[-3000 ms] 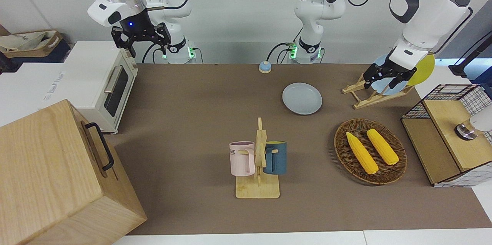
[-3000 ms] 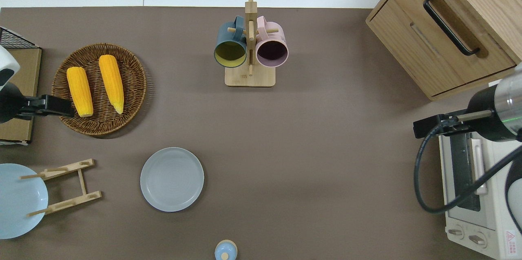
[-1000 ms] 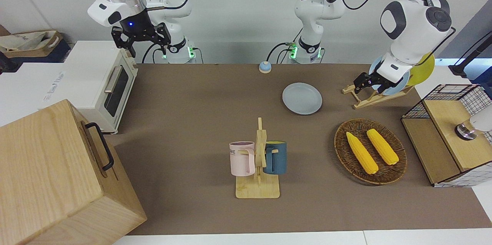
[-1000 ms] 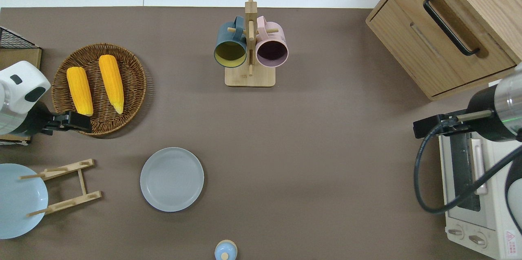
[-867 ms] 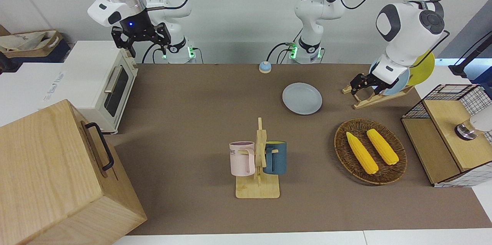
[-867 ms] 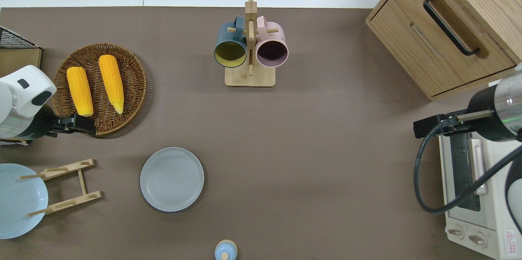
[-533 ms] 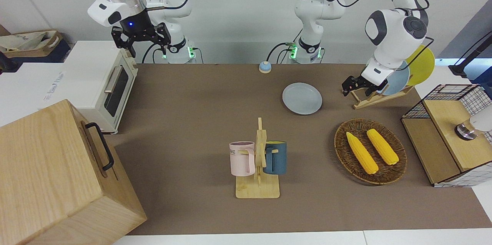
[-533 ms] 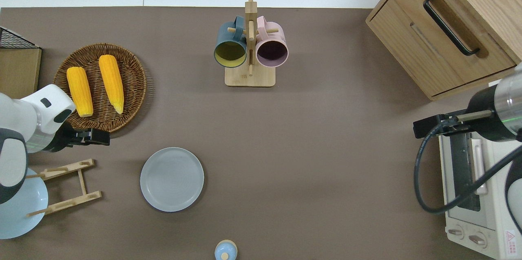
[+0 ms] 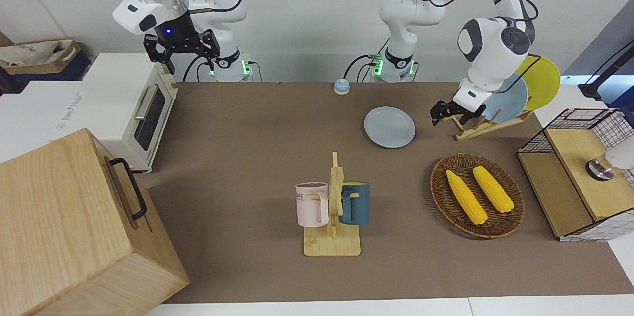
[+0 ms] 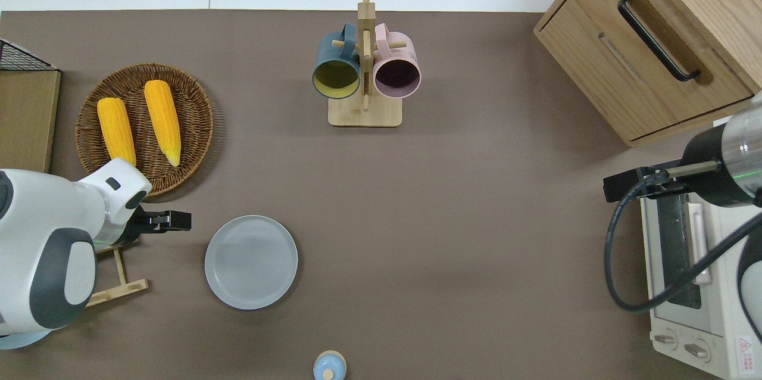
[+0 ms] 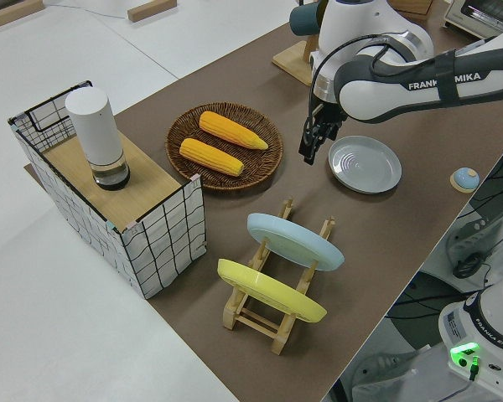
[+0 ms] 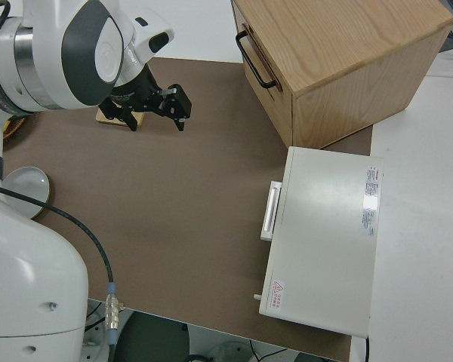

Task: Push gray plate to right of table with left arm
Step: 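Move the left gripper down toward the gray plate's edge nearest it, then lower the left gripper against the gray plate's rim, then push the gray plate with the left gripper toward the toaster oven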

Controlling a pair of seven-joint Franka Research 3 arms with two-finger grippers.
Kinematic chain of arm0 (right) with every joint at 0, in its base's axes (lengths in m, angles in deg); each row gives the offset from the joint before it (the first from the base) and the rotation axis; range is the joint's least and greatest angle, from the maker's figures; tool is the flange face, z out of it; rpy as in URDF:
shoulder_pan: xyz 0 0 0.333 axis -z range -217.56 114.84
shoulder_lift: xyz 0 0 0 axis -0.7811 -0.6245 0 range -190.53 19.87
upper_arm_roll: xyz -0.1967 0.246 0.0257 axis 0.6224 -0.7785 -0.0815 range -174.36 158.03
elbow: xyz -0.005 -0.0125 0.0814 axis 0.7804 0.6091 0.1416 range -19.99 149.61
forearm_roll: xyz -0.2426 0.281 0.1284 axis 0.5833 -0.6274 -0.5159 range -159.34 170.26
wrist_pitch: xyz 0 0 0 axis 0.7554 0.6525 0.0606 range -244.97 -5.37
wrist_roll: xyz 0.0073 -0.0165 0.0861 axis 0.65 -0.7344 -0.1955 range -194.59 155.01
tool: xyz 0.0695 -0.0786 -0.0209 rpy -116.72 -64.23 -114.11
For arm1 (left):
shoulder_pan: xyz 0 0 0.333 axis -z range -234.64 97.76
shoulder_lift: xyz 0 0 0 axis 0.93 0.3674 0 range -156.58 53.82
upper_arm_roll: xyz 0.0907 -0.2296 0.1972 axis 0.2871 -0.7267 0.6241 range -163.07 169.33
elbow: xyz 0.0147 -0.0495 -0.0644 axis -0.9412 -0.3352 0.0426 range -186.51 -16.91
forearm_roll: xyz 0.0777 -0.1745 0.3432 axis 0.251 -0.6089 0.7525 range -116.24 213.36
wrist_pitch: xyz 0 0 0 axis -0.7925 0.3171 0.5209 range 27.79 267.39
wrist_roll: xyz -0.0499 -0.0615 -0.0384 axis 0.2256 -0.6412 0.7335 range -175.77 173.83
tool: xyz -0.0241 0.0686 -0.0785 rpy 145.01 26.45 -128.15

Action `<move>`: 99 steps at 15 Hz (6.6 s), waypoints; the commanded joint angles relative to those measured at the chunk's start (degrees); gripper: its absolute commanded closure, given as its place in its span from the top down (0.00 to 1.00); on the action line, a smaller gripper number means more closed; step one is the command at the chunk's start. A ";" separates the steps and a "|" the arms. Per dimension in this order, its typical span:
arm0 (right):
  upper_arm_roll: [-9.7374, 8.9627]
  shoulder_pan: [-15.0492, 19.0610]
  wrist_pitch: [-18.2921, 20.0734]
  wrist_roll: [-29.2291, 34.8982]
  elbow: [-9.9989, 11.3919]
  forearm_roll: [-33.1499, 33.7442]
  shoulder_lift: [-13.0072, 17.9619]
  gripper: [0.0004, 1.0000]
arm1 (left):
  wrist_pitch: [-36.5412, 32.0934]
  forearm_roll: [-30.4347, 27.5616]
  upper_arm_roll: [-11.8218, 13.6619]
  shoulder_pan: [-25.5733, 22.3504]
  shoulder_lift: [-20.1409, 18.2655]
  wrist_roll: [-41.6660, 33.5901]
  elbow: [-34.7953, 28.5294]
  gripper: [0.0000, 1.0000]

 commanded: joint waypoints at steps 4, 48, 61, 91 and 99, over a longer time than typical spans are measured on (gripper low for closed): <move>-0.30 0.67 0.60 -0.14 -0.07 -0.58 0.35 0.98 | 12.02 -0.69 1.15 1.78 -3.61 2.12 -11.53 0.99; -0.30 0.67 0.60 -0.15 -0.07 -0.58 0.35 0.98 | 20.74 -0.69 -2.18 7.58 -3.35 15.29 -19.45 0.00; -0.30 0.67 0.69 -0.15 -0.07 -0.58 0.35 0.98 | 20.21 -0.43 -13.09 7.93 -1.41 32.34 -17.08 0.00; -0.30 0.67 0.69 -0.15 -0.07 -0.58 0.35 0.98 | 18.99 -0.08 -27.15 12.23 10.80 63.46 -2.40 0.00; -0.30 0.67 0.69 -0.15 -0.07 -0.58 0.35 0.98 | 17.57 0.27 -27.06 16.37 15.11 69.79 3.40 0.00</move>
